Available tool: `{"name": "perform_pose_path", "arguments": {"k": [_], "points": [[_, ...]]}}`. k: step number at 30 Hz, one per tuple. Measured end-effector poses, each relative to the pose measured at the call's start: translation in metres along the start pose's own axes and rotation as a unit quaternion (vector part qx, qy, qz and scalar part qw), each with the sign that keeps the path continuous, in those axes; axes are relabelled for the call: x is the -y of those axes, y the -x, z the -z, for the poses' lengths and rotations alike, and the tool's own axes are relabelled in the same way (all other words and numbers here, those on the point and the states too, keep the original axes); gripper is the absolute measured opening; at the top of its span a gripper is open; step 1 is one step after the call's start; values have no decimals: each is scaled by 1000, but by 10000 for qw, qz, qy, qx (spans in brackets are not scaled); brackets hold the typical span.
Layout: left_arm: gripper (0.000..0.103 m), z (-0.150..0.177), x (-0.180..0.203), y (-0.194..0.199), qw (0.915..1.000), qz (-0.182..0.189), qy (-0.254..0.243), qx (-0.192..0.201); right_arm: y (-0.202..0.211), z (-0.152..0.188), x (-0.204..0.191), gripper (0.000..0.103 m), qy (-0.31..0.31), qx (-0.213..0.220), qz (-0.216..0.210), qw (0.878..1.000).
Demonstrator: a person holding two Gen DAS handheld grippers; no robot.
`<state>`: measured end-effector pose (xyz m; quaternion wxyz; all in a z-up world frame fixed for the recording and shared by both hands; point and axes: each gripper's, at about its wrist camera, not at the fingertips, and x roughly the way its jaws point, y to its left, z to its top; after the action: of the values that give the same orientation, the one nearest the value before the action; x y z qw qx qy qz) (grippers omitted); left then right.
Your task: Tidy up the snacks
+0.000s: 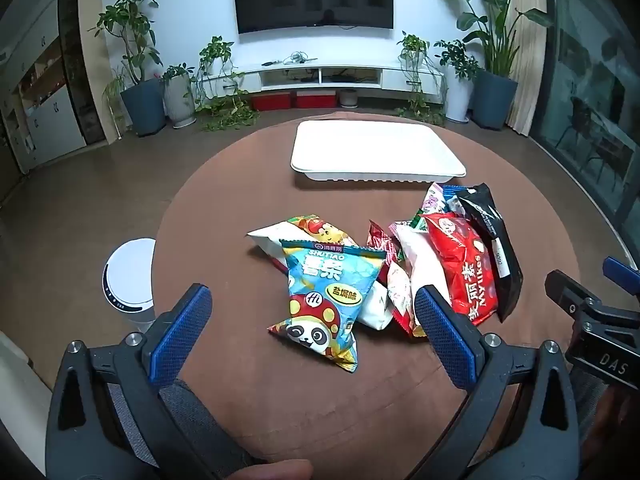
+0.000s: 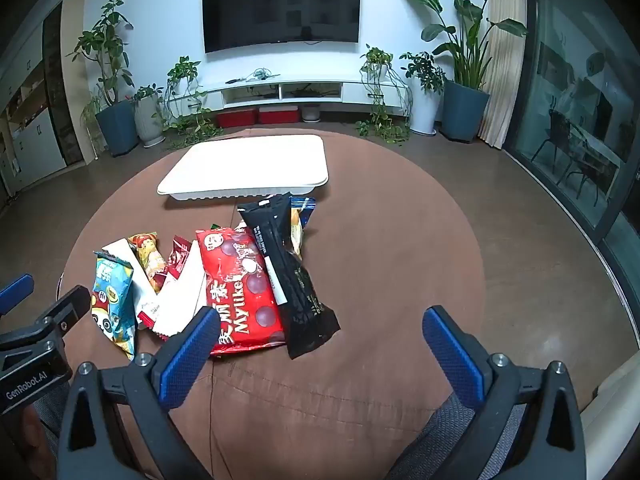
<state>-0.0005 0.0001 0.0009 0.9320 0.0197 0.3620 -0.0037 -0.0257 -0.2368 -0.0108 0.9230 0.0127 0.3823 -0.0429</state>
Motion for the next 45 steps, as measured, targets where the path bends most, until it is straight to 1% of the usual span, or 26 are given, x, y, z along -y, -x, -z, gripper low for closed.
{"name": "perform_pose_path", "arguments": {"k": [12, 45], "points": [[103, 3, -1, -8, 10000, -90, -12, -17, -4, 3, -1, 103, 30, -36, 5, 10000], [103, 5, 0, -12, 9999, -85, -23, -60, -4, 4, -6, 103, 80, -75, 11, 9999]]}}
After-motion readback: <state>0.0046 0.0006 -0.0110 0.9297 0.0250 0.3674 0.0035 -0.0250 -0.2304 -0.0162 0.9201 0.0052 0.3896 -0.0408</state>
